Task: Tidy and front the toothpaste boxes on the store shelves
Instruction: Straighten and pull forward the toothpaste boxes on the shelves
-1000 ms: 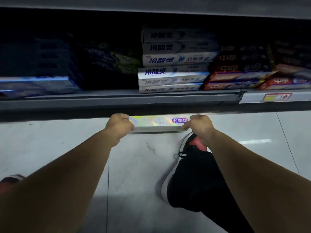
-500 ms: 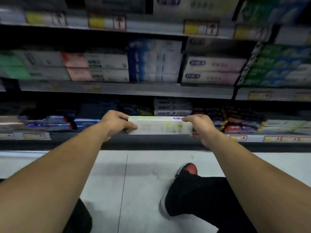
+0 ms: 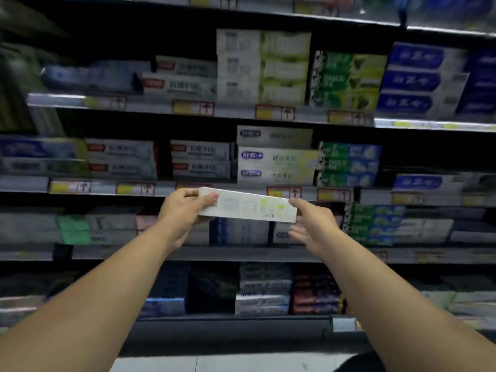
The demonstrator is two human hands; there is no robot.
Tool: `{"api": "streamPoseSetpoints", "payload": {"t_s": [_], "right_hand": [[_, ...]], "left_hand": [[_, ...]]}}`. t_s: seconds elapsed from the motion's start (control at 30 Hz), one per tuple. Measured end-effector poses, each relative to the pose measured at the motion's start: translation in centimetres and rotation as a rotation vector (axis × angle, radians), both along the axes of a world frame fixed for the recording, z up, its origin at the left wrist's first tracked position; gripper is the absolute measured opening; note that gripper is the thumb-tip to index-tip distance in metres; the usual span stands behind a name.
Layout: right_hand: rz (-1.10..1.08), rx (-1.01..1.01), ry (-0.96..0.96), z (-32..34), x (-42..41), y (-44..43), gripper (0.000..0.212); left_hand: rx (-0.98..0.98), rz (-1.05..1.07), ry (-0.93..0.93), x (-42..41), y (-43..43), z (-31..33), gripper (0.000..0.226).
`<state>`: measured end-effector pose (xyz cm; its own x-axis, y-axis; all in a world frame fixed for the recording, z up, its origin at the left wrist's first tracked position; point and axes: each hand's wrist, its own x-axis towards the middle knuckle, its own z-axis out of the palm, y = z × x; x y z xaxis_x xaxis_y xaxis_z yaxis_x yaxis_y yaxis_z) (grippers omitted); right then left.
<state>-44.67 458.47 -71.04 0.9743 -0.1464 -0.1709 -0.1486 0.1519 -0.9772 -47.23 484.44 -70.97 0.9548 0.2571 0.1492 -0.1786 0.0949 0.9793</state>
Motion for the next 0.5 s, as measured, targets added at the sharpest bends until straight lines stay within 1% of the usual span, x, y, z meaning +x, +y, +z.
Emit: {"api": "streamPoseSetpoints", "payload": {"t_s": [0.07, 0.13, 0.2, 0.27, 0.33, 0.37, 0.4, 0.43, 0.47, 0.5], "right_hand": [[0.048, 0.141, 0.055, 1.5, -0.7, 0.2, 0.076], [0.107, 0.197, 0.110, 2.9, -1.6, 0.8, 0.077], [0.167, 0.245, 0.164, 3.7, -2.5, 1.8, 0.077], [0.272, 0.369, 0.197, 4.3, -2.9, 3.0, 0.080], [0.402, 0.533, 0.177, 4.9, -3.1, 4.0, 0.075], [0.443, 0.555, 0.164, 5.3, -3.3, 4.1, 0.065], [0.466, 0.515, 0.142, 5.7, -3.5, 4.1, 0.049], [0.464, 0.418, 0.123, 5.8, -3.5, 3.9, 0.034], [0.446, 0.303, 0.106, 5.8, -3.5, 3.6, 0.027], [0.427, 0.184, 0.089, 5.5, -3.5, 3.1, 0.031]], "left_hand": [[0.079, 0.032, -0.060, -0.8, -0.7, 1.3, 0.042], [0.202, 0.089, -0.146, -1.5, -1.6, 2.2, 0.041], [0.382, 0.191, -0.240, -2.3, -2.9, 2.8, 0.041], [0.569, 0.278, -0.406, -3.2, -4.4, 2.8, 0.047], [0.737, 0.224, -0.634, -4.1, -5.9, 2.6, 0.052], [0.832, 0.153, -0.717, -4.3, -6.3, 2.5, 0.053], [0.916, 0.071, -0.773, -4.7, -6.5, 2.7, 0.052], [0.981, -0.005, -0.788, -4.9, -6.4, 3.1, 0.048], [1.007, -0.080, -0.781, -5.2, -6.1, 3.7, 0.041], [1.004, -0.126, -0.750, -5.3, -5.8, 4.2, 0.037]]}}
